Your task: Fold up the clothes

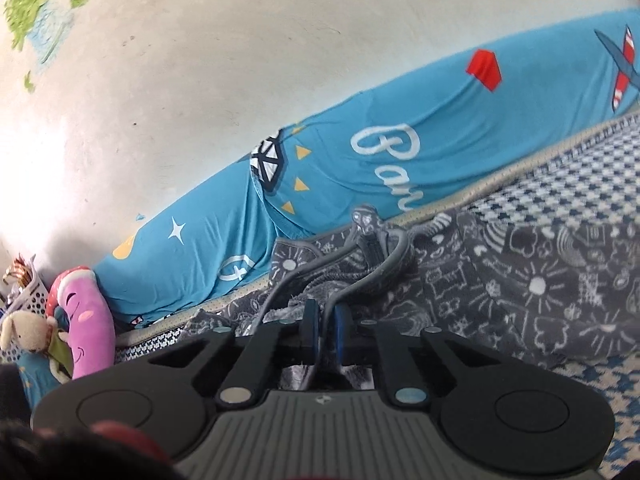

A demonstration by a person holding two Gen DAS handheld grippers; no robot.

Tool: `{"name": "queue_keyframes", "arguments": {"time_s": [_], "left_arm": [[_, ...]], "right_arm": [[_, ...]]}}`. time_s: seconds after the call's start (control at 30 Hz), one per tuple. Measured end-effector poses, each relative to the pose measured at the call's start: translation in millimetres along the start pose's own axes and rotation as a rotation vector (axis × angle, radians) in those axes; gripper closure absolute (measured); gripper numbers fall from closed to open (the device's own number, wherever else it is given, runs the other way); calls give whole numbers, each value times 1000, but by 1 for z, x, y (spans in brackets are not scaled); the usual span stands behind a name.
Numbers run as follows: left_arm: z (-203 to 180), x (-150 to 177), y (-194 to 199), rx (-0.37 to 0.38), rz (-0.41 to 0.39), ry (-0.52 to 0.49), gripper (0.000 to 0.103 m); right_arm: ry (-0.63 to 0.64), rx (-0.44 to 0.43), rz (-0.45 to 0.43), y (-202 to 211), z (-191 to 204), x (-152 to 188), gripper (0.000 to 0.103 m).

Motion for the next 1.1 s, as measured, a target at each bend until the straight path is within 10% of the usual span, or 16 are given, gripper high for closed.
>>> {"name": "queue_keyframes", "arguments": {"time_s": [0.4, 0.67, 1.1], "left_arm": [[-14, -3, -15, -77, -7, 4, 0], [17, -16, -6, -170, -49, 157, 0], [23, -11, -13, -159, -24, 212, 0]], "right_arm": [[112, -27, -69, 46, -1, -12, 94], [183, 24, 101, 34, -9, 9, 94], [-108, -48, 117, 21, -28, 9, 64]]}}
Point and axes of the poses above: each gripper's, at about its wrist camera, not at the fingertips, and y roughly against the way its jaws point, z to its left, x to its underside, the point moved 2 cm from there along -y, roughly the way its jaws point, and after that the axes turned 1 degree about -z, right-handed, at the moved point
